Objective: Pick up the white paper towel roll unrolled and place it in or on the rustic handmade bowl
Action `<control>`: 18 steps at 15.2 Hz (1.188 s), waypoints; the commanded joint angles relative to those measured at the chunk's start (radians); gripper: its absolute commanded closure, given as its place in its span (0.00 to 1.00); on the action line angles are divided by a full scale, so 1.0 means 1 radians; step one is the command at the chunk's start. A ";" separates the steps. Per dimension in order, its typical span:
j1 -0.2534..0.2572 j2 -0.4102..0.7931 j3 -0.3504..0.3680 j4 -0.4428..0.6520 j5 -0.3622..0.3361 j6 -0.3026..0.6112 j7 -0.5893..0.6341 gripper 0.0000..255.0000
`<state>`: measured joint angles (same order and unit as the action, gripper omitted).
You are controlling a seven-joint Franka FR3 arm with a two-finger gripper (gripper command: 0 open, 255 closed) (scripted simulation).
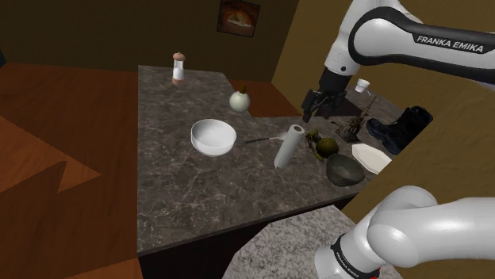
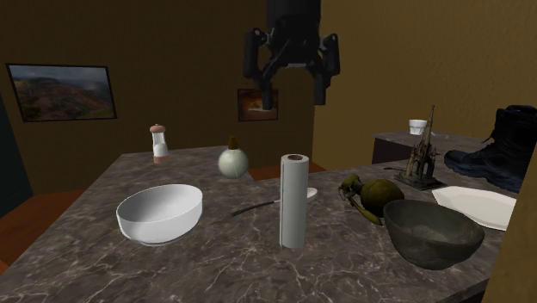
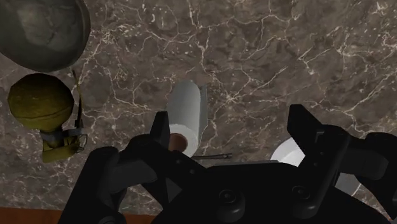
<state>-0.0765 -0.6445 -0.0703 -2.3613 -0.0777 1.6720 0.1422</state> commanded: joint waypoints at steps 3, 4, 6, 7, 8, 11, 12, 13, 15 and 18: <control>-0.024 0.089 -0.050 -0.040 0.001 0.143 -0.008 0.00; -0.029 0.113 -0.064 -0.046 0.002 0.175 -0.013 0.00; -0.040 0.164 -0.092 -0.053 0.007 0.238 -0.023 0.00; -0.045 0.191 -0.106 -0.054 0.011 0.269 -0.030 0.00; -0.050 0.220 -0.120 -0.054 0.015 0.300 -0.037 0.00; -0.053 0.247 -0.130 -0.075 0.019 0.348 -0.042 0.00; -0.053 0.251 -0.131 -0.085 0.019 0.363 -0.043 0.00; -0.053 0.256 -0.132 -0.095 0.020 0.377 -0.043 0.00; -0.053 0.266 -0.134 -0.114 0.020 0.407 -0.044 0.00; -0.052 0.274 -0.135 -0.129 0.020 0.430 -0.045 0.00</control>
<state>-0.1287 -0.3735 -0.2045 -2.4858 -0.0572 2.0939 0.0985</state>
